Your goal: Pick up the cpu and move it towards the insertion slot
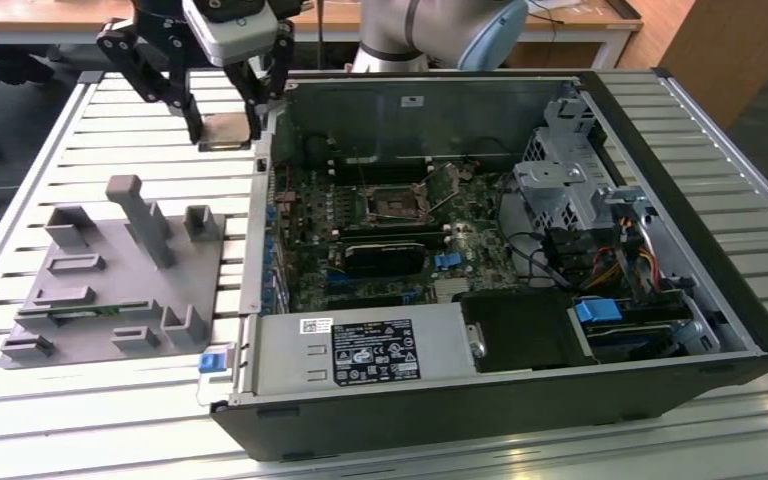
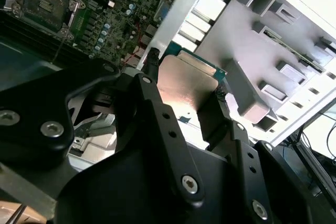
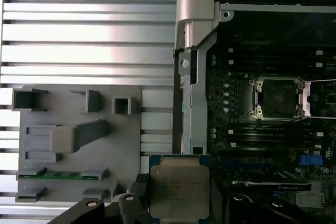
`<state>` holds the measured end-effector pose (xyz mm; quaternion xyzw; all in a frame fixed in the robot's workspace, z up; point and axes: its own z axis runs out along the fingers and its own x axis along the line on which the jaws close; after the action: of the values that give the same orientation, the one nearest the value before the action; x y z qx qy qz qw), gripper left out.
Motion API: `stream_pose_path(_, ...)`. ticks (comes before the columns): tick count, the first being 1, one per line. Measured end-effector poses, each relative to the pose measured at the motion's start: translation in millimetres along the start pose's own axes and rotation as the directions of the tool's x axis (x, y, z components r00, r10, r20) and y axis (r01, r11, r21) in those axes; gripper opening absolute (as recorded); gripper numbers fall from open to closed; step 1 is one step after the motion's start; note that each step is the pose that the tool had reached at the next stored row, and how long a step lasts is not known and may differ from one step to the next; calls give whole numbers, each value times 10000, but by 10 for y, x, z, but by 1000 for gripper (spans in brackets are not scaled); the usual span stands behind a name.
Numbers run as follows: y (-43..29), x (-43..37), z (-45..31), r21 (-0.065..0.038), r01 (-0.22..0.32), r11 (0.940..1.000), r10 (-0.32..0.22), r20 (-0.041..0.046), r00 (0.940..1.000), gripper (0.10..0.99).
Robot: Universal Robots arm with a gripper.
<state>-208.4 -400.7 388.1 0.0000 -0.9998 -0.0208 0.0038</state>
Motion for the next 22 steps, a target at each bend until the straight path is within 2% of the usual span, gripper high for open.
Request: stream_pose_path(22,27,-240,0,-1,0,10000,0,0,10000,541)
